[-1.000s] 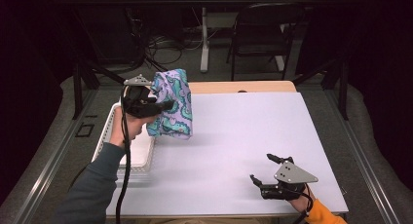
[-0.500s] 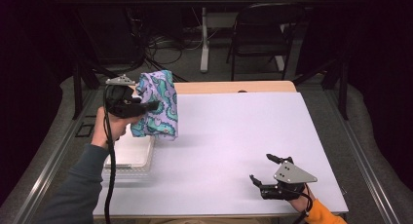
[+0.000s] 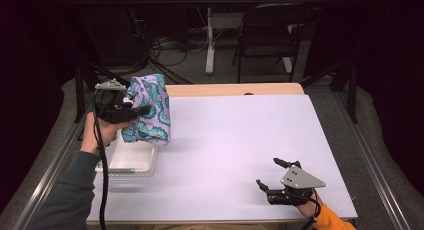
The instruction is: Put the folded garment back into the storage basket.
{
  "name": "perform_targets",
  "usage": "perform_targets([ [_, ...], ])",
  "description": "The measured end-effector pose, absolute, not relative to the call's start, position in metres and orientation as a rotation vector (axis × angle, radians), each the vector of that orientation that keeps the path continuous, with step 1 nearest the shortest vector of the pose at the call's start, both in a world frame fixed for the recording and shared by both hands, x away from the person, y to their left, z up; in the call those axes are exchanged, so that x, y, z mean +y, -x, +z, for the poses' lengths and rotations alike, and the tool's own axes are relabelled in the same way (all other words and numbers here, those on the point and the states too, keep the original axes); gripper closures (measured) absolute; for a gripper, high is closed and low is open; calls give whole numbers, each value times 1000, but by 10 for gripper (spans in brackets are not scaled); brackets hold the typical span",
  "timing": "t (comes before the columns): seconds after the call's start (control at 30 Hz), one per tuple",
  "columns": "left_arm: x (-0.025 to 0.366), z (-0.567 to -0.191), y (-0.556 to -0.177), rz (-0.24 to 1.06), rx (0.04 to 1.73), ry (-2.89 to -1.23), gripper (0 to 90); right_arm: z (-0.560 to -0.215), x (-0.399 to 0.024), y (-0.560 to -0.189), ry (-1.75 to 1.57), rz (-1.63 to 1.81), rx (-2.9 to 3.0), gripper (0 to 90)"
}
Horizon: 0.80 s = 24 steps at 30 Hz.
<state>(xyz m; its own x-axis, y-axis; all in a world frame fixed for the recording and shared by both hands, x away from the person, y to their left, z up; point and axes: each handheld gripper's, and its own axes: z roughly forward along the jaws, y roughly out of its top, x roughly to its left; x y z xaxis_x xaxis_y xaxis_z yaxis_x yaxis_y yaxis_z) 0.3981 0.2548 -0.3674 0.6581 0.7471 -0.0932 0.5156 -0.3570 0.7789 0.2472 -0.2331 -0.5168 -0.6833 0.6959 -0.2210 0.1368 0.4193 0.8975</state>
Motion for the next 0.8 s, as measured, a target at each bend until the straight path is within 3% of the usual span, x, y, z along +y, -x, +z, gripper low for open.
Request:
perform_targets([
  [0.8, 280, -372, -393, 421, 1042, -2104, 720, -517, -233, -247, -701, 1243, 2092, 147],
])
